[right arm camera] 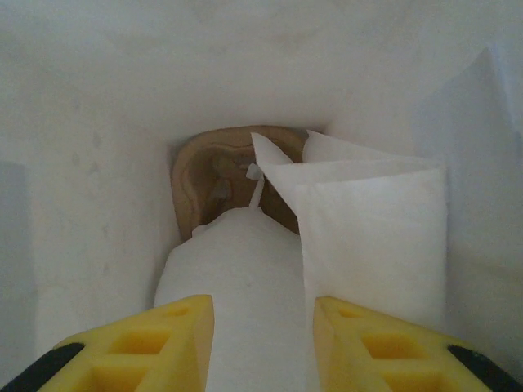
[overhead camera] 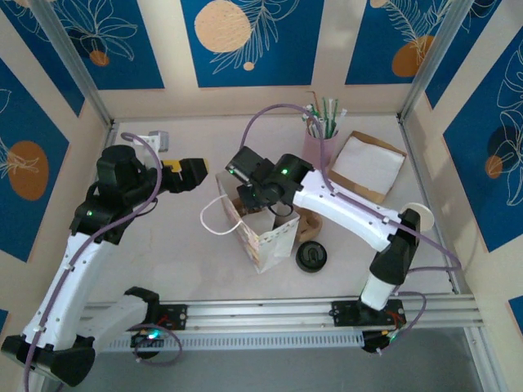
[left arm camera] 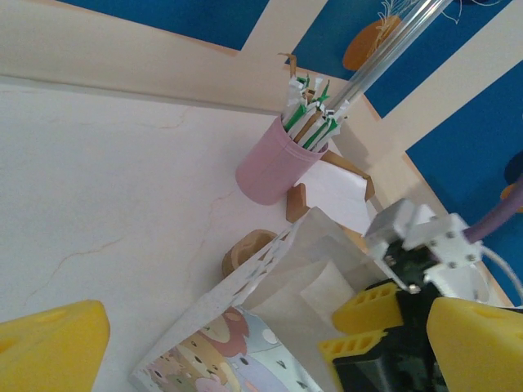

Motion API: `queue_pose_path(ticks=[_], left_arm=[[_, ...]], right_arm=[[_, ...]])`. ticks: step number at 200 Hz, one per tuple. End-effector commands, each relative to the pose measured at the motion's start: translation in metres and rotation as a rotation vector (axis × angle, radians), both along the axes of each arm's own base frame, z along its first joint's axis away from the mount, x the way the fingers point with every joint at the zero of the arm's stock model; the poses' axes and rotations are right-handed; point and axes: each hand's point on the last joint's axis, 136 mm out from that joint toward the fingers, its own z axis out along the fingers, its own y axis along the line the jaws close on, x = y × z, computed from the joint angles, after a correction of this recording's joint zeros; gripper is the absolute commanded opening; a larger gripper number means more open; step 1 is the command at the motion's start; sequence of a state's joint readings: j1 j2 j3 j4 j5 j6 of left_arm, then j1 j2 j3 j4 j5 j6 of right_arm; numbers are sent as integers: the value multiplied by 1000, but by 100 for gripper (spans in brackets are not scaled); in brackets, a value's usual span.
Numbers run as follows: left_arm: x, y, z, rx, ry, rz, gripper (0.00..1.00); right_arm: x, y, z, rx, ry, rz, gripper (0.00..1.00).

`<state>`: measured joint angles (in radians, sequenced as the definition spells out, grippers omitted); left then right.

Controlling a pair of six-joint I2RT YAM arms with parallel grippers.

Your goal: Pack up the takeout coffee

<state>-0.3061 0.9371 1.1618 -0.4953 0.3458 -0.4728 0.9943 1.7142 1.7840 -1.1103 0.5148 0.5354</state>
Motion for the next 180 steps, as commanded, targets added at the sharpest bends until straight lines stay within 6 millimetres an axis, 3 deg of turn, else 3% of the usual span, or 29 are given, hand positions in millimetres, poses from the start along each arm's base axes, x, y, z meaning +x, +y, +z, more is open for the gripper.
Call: queue_pose_path(ticks=[1,27,65,111,145,180], left_arm=[[-5,1,0,0,-1,0,100],[-7,1,2,-7,-9,-3,100],[-14,6,19,-28,-68,17,100],[-26,31,35,-2,-163,127,100],[-36,52,37,32,-208,221,100],[-40,69,25,81,-199,298,100]], right_arm=[[2,7,15,42,-6,11,38],[-6,12,44,97,-52,49,39],[-24,10,108,276,-161,116,59],[-33,-29,158,399,-325,99,87],[-37,-69,171,449,-396,44,100],[-35,-110,161,459,-407,-47,99]])
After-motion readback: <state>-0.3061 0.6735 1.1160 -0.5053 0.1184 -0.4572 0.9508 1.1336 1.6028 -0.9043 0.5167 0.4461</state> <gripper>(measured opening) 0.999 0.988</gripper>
